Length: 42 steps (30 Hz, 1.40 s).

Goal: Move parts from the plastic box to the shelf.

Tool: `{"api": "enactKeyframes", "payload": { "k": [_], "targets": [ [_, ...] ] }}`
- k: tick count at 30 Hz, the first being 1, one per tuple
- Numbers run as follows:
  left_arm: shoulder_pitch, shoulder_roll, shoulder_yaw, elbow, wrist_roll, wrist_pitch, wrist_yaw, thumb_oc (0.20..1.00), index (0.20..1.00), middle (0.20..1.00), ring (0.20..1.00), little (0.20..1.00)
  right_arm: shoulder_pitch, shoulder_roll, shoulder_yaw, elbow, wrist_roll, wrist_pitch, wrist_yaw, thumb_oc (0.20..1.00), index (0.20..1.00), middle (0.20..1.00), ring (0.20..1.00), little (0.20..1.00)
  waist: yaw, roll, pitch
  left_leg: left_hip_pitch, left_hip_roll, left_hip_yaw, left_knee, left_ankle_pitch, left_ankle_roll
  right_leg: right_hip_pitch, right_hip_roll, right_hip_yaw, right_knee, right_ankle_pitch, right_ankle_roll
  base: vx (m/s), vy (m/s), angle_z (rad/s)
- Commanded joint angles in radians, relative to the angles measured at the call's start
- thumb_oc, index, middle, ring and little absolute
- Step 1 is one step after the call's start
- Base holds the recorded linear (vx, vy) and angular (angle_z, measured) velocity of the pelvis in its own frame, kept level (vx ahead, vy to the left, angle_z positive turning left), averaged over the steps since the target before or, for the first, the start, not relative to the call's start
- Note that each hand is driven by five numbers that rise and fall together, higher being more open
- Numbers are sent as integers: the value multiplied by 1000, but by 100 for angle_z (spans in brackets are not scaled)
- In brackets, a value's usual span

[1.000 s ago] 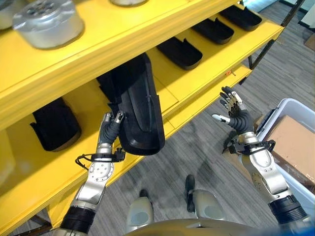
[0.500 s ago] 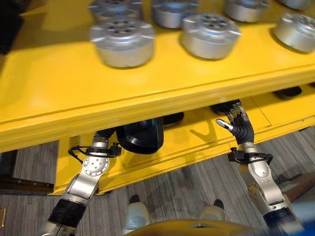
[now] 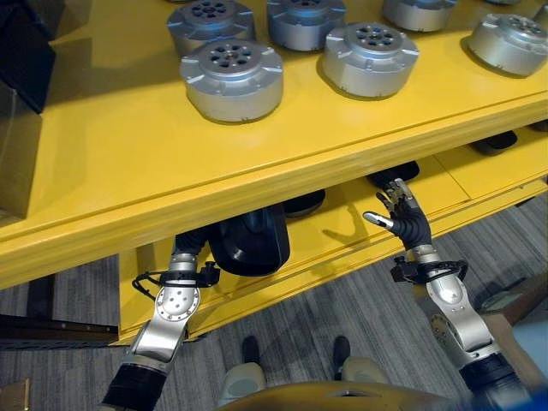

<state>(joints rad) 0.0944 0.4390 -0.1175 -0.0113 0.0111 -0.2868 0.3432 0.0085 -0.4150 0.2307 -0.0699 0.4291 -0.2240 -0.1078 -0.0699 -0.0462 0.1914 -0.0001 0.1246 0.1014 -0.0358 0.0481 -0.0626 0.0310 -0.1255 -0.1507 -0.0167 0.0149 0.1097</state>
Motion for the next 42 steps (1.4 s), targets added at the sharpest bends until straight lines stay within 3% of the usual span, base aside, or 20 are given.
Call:
{"api": "enactKeyframes", "payload": {
  "k": [1, 7, 10, 12, 13, 15, 19, 25, 29, 34, 37, 42],
  "targets": [
    [-28, 41, 56, -103, -29, -55, -15, 200, 200, 200, 200, 200, -4, -3, -21, -89, 13, -46, 18, 1000, 1000, 1000, 1000, 1000, 6, -35, -48, 32, -17, 20, 37, -70, 28, -33, -27, 53, 34, 7, 21, 48, -274, 1],
    [-14, 28, 66, -103, -30, -52, -25, 200, 200, 200, 200, 200, 0, -8, -33, -92, 25, -55, 27, 1000, 1000, 1000, 1000, 1000, 20, -32, -39, 11, 34, -24, 12, 1, -18, -2, 20, 14, 8, -21, -8, -37, -166, 14],
    [-27, 21, 61, -98, -29, -52, -30, 200, 200, 200, 200, 200, -2, -28, -45, -93, 22, -60, 31, 1000, 1000, 1000, 1000, 1000, 24, -34, -12, -49, 28, -72, 84, -2, -28, -5, 22, -18, 25, -32, -26, -116, -132, 70],
    [-43, 14, 49, -102, -52, -57, -34, 200, 200, 200, 200, 200, -3, -35, -50, -78, 12, -61, 14, 1000, 1000, 1000, 1000, 1000, 19, -31, 5, -60, 79, -103, 135, -16, -43, -18, 11, -39, 75, -52, -31, -92, -6, 57],
    [-44, 14, 49, -102, -52, -57, -34, 200, 200, 200, 200, 200, -3, -35, -50, -78, 11, -61, 14, 1000, 1000, 1000, 1000, 1000, 18, -30, 6, -60, 80, -104, 135, -17, -44, -18, 12, -39, 78, -55, -32, -39, 82, 32],
    [-76, 15, 43, -102, -66, -64, -24, 200, 200, 200, 200, 200, -7, -36, -51, -86, 11, -65, 0, 1000, 1000, 1000, 1000, 1000, 1, -6, 19, -57, 136, -103, 91, 19, -52, -47, -19, -47, 127, -64, -15, -59, 186, 7],
    [-107, 3, 26, -99, -106, -70, -29, 200, 200, 200, 200, 200, -11, -28, -47, -94, 15, -69, -4, 1000, 1000, 1000, 1000, 1000, -4, 28, 29, -65, 117, -75, 86, -3, -48, -91, -67, -50, 178, -58, 1, -23, 227, 16],
    [-198, 47, -14, -119, -83, -73, -20, 200, 200, 200, 200, 200, -38, -15, -22, -104, 8, -59, 1, 1000, 1000, 1000, 1000, 1000, 0, 10, 79, -126, 63, -45, 198, -75, -38, -126, -144, -46, 219, -37, 31, -15, 149, 12],
    [-304, 62, -51, -124, -81, -85, 13, 200, 200, 200, 200, 200, -95, -8, -6, -103, 17, -74, -21, 1000, 1000, 1000, 1000, 1000, 2, -1, 120, -215, 65, -45, 291, -99, -39, -194, -158, -32, 266, -38, 31, -133, 47, 9],
    [-559, 15, -127, -60, -97, -89, 136, 200, 200, 200, 200, 200, -250, 0, 57, -112, 14, -97, -87, 1000, 1000, 1000, 1000, 1000, -8, -9, 179, -394, 70, -46, 440, -129, -32, -385, -164, 9, 400, -62, 27, -144, 21, -11],
    [-730, -2, -158, 10, -132, -68, 210, 200, 200, 200, 200, 200, -331, -7, 61, -100, 1, -104, -147, 1000, 1000, 1000, 1000, 1000, -19, -10, 195, -522, 81, -65, 559, -164, -27, -512, -157, 23, 529, -107, 16, -108, -15, -10],
    [-872, 11, -171, 98, -92, -43, 294, 200, 200, 200, 200, 200, -398, -5, 75, -78, -3, -117, -183, 1000, 1000, 1000, 1000, 1000, -35, -12, 192, -651, 84, -85, 685, -200, -19, -635, -153, 42, 653, -151, 5, -54, 1, -4]
  ]
}}
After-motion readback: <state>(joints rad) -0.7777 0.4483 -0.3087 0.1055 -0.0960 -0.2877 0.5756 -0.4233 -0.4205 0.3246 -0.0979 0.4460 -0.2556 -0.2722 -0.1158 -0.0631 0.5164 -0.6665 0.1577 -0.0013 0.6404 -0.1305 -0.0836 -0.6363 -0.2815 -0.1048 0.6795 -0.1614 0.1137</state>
